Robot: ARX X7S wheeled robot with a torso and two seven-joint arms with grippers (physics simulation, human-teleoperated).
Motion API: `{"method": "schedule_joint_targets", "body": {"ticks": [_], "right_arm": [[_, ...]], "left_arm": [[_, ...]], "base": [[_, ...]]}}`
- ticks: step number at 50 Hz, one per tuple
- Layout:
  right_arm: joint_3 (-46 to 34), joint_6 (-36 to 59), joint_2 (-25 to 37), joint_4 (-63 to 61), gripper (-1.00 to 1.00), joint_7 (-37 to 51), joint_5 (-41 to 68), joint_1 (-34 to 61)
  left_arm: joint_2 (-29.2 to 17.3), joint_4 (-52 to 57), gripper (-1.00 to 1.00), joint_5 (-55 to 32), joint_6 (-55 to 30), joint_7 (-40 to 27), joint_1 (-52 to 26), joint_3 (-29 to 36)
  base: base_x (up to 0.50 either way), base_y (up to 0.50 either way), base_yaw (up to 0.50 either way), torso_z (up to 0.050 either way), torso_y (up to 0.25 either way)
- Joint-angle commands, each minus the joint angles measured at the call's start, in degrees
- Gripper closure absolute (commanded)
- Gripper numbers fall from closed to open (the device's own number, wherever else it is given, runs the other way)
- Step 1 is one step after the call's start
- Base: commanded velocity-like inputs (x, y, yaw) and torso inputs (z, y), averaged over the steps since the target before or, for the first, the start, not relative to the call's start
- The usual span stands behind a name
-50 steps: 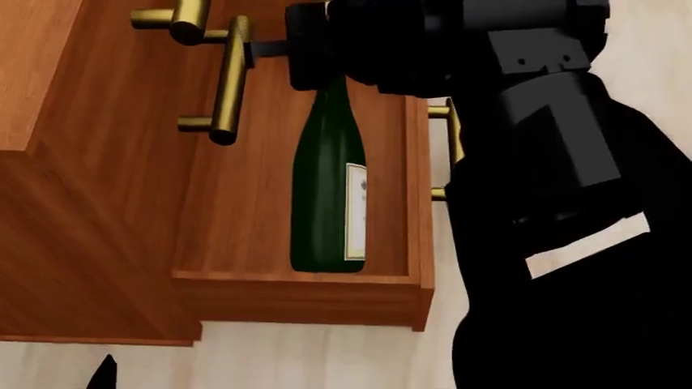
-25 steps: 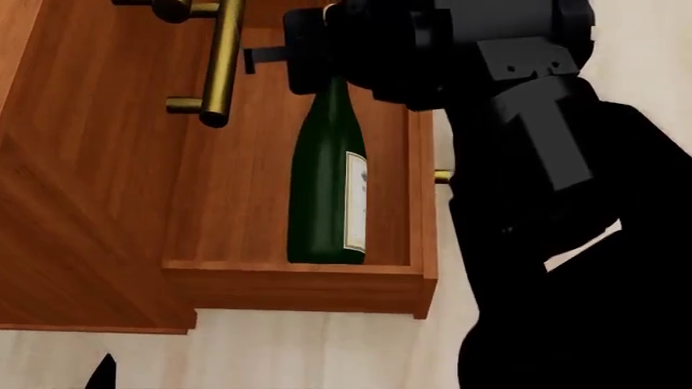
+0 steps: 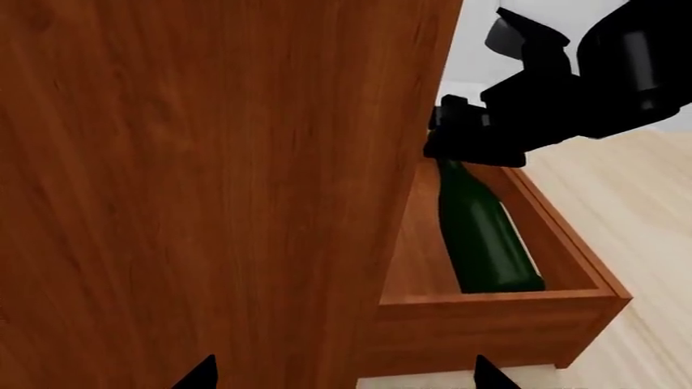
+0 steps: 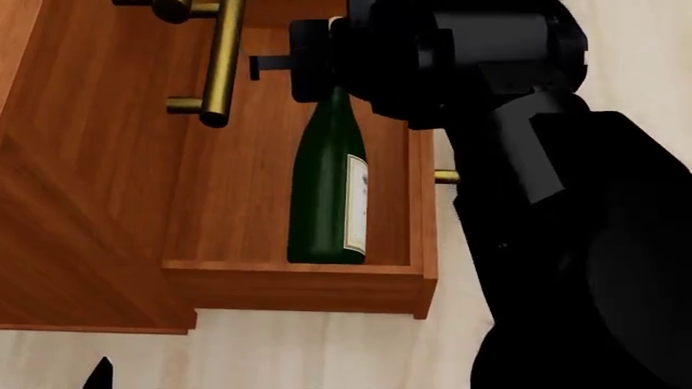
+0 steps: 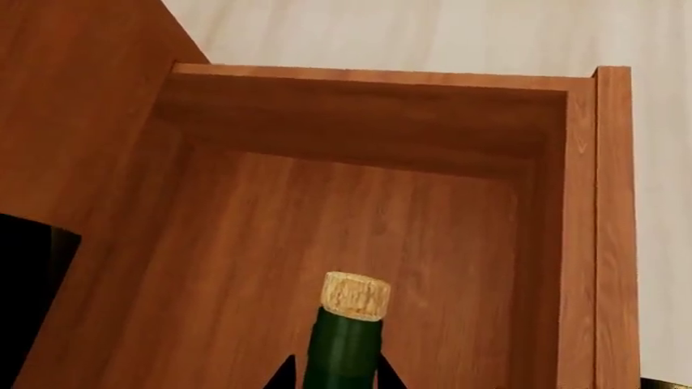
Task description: Put the wine bottle in the bottom drawer of the cabinet.
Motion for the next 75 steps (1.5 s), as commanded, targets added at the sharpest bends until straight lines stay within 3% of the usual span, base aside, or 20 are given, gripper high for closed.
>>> {"method": "schedule_joint_targets", "body": {"ticks": [1,4,5,18,39,50,64,75], "right_arm": [[-17.1,4.5,0.0,0.7,1.0,-0.3,15.2,-3.4],[-17.7,4.3,0.0,1.0,1.0,-0.2,15.8,-3.5],[-18.0,4.2,0.0,1.0,-1.0,0.1,15.9,-3.4],[-23.5,2.9,0.0,1.3,-1.0,0.1,21.1,-1.8],[-48.9,-1.5,0.1,1.3,-1.0,-1.1,42.4,6.3],[-48.9,-2.0,0.5,-0.2,-1.0,-2.5,41.2,10.5],[-41.9,-14.1,16.5,-34.1,-1.0,11.0,42.3,20.6],[-39.0,-19.0,26.7,-52.8,-1.0,19.3,40.7,26.5]], "left_arm": [[-0.2,0.0,-1.0,0.3,0.0,0.0,0.7,-0.3],[-0.3,0.0,-1.0,0.4,0.1,0.0,0.8,-0.3],[-0.3,0.0,-1.0,0.4,0.0,0.0,0.8,-0.3],[-0.8,0.0,-1.0,0.9,-0.1,0.0,2.2,-1.5],[-0.6,0.0,-1.0,0.4,-0.3,0.0,1.4,-1.3],[-0.4,0.0,-1.0,0.4,-0.3,0.0,1.1,-1.2],[-0.3,0.0,-1.0,0.4,-0.6,0.0,1.4,-1.4],[-0.4,0.0,-1.0,0.1,-0.3,0.0,0.1,-0.7]], "base": [[0.0,0.0,0.0,0.0,0.0],[0.0,0.0,0.0,0.0,0.0],[0.0,0.0,0.0,0.0,-0.01],[0.0,0.0,0.0,0.0,-0.005],[0.0,0.0,0.0,0.0,-0.002],[0.0,0.0,0.0,0.0,0.0],[0.0,0.0,0.0,0.0,0.0],[0.0,0.0,0.0,0.0,0.0]]}}
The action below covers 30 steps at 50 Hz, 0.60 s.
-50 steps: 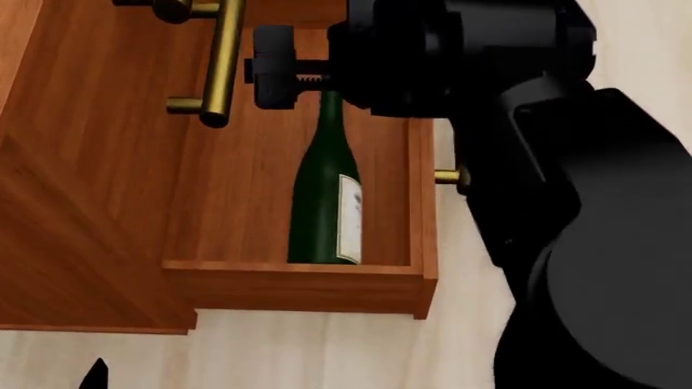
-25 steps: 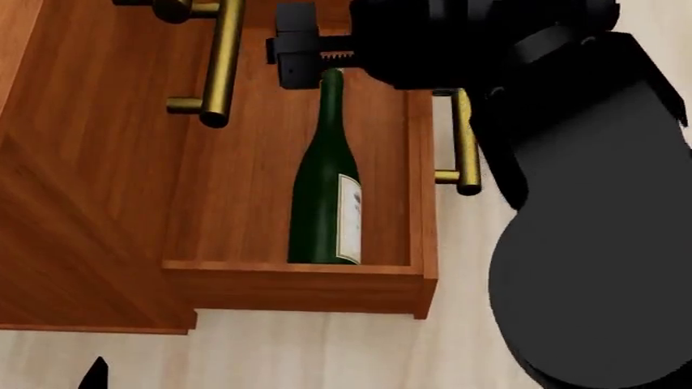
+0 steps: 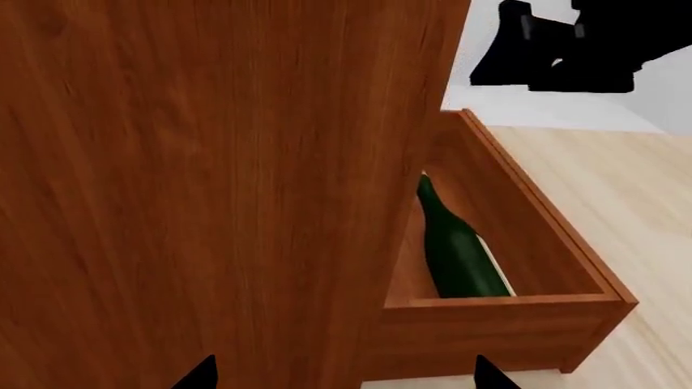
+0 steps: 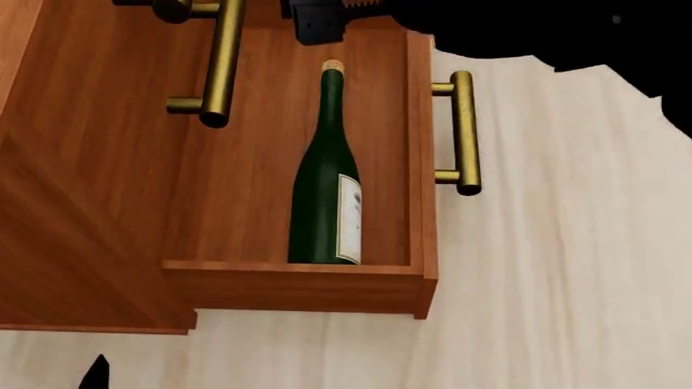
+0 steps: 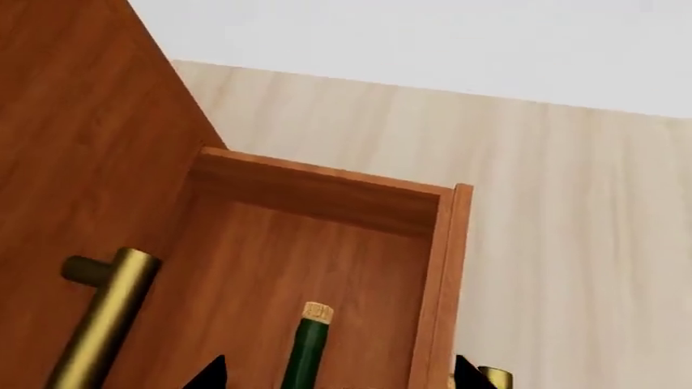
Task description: Put the wine bottle in the bottom drawer of the cabinet.
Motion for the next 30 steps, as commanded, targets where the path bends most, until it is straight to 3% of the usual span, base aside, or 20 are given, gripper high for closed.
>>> {"method": "schedule_joint_targets", "body": {"ticks": [1,13,30], "right_arm": [[3.3,-6.1,10.7,-20.2,-1.0,8.4,-0.9,6.4],[7.3,-11.5,22.7,-40.2,-1.0,18.0,-3.4,9.0],[11.0,-14.0,33.8,-56.6,-1.0,26.8,-7.8,8.8]], "left_arm": [[-0.1,0.0,-1.0,-0.3,0.1,0.0,-1.1,0.5],[-0.7,0.0,-1.0,-1.3,2.1,0.0,-4.6,3.0],[-1.8,0.0,-1.0,-1.9,3.8,0.0,-9.1,6.0]], "base": [[0.0,0.0,0.0,0.0,0.0],[0.0,0.0,0.0,0.0,0.0],[0.0,0.0,0.0,0.0,0.0]]}}
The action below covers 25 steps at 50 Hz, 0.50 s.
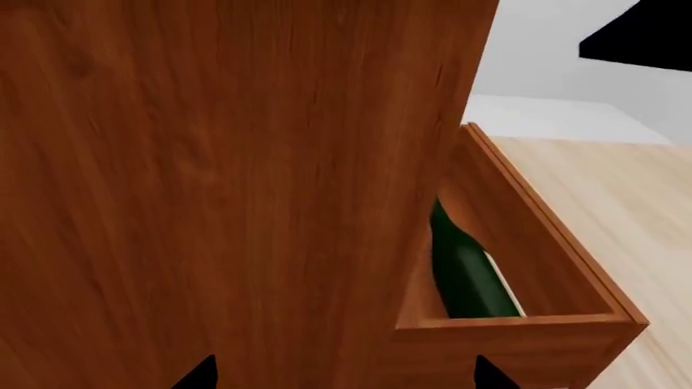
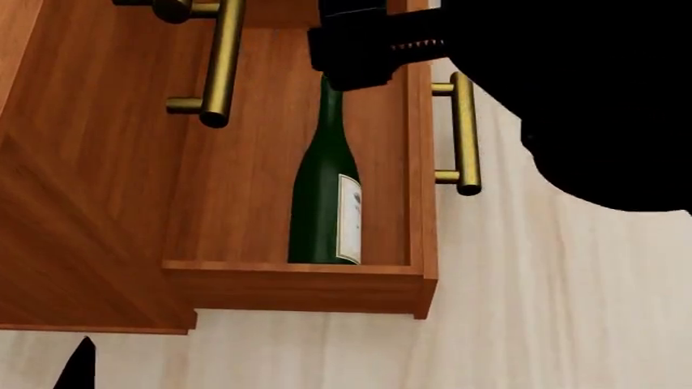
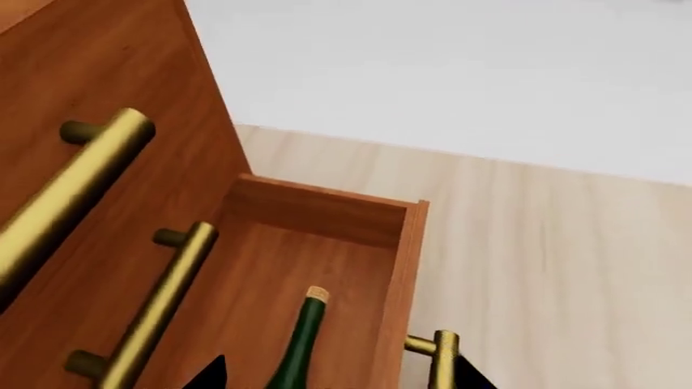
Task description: Put the wine bottle in the bottom drawer of the cabinet.
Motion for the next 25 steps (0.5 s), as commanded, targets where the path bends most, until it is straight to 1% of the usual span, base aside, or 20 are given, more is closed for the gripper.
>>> {"method": "schedule_joint_targets", "body": {"ticks": [1,8,11,14,25], "right_arm": [[3.1,-2.5,8.4,-12.4,-1.0,6.6,-2.3,0.5],[5.0,-4.5,11.4,-18.0,-1.0,9.8,-4.1,-0.4],[5.6,-5.9,13.1,-20.9,-1.0,12.7,-6.5,-0.6],[5.3,-4.9,14.2,-22.7,-1.0,15.7,-8.7,-0.5],[6.1,-5.4,16.9,-27.3,-1.0,19.2,-11.2,-2.5]], "left_arm": [[-0.8,0.0,-1.0,-0.7,1.0,0.0,-2.8,1.6],[-1.4,0.0,-1.0,-0.5,0.9,0.0,-2.4,1.5],[-1.3,0.0,-1.0,-0.7,0.7,0.0,-3.0,1.7],[-1.4,0.0,-1.0,-0.7,0.4,0.0,-2.2,1.0],[-1.8,0.0,-1.0,-0.6,0.7,0.0,-3.3,2.0]], "base": [[0.0,0.0,0.0,0.0,0.0],[0.0,0.0,0.0,0.0,0.0],[0.0,0.0,0.0,0.0,0.0],[0.0,0.0,0.0,0.0,0.0],[0.0,0.0,0.0,0.0,-0.001]]}}
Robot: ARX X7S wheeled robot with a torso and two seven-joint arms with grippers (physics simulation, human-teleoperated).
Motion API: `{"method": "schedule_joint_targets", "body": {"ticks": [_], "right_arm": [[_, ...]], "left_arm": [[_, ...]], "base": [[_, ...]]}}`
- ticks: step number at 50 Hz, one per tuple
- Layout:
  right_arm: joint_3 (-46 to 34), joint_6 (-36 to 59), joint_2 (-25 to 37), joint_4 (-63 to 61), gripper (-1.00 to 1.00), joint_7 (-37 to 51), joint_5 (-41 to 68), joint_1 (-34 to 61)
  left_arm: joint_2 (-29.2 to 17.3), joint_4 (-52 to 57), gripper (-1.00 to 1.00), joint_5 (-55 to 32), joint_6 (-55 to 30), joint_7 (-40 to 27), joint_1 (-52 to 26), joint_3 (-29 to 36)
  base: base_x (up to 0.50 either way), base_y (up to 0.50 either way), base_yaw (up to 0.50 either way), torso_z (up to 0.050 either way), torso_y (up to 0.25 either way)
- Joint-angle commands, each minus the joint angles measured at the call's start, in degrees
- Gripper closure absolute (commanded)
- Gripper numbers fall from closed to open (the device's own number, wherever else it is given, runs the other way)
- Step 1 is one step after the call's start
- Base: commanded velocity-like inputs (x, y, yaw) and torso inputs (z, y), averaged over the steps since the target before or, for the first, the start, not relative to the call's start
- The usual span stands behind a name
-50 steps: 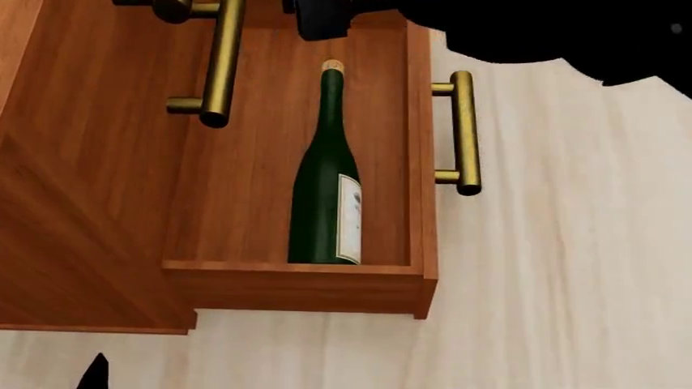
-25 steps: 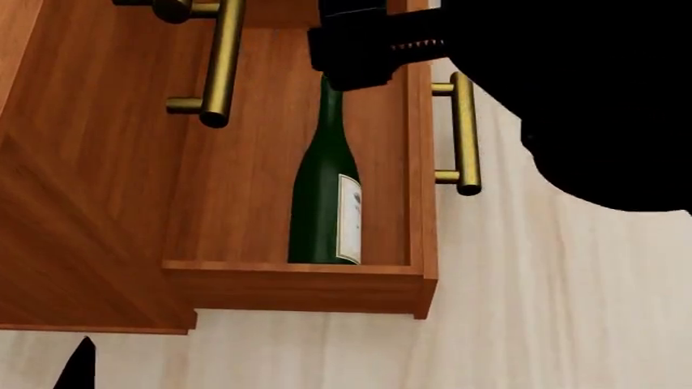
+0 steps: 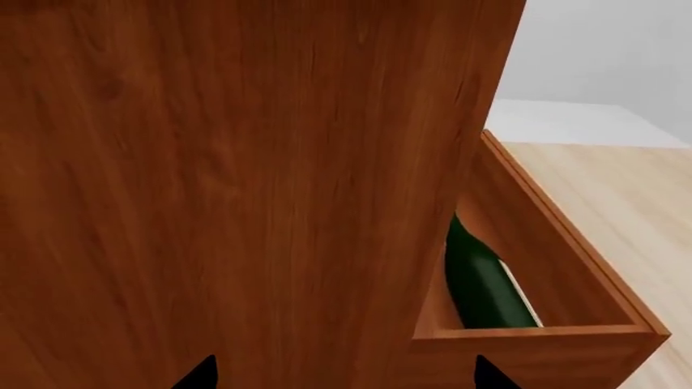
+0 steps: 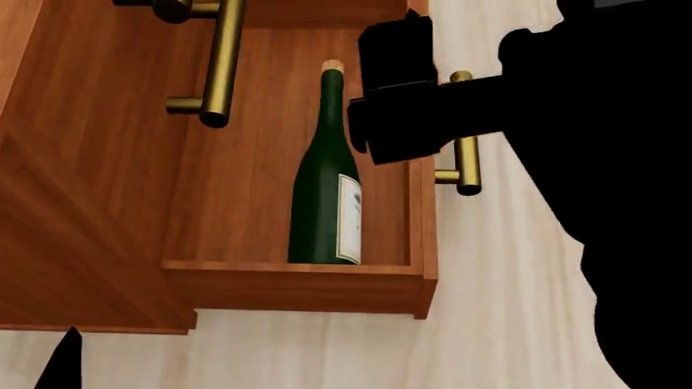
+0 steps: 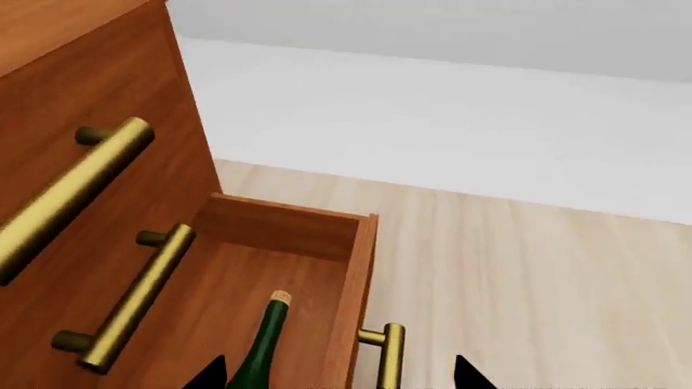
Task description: Put the wine bottle in the bottom drawer of the cabinet.
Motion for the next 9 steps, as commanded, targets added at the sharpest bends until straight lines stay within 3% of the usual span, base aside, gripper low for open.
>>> {"method": "schedule_joint_targets", "body": {"ticks": [1,9], "right_arm": [[1.3,-1.5,3.7,-6.1,-1.0,4.9,-3.6,-1.7],[2.9,-2.0,6.1,-9.4,-1.0,6.7,-4.1,-1.7]], "left_arm": [[-0.4,0.0,-1.0,-0.1,0.0,0.0,-0.8,0.6],[-0.5,0.0,-1.0,-0.1,0.0,0.0,-0.7,0.4]], "base": [[0.0,0.0,0.0,0.0,0.0],[0.0,0.0,0.0,0.0,0.0]]}}
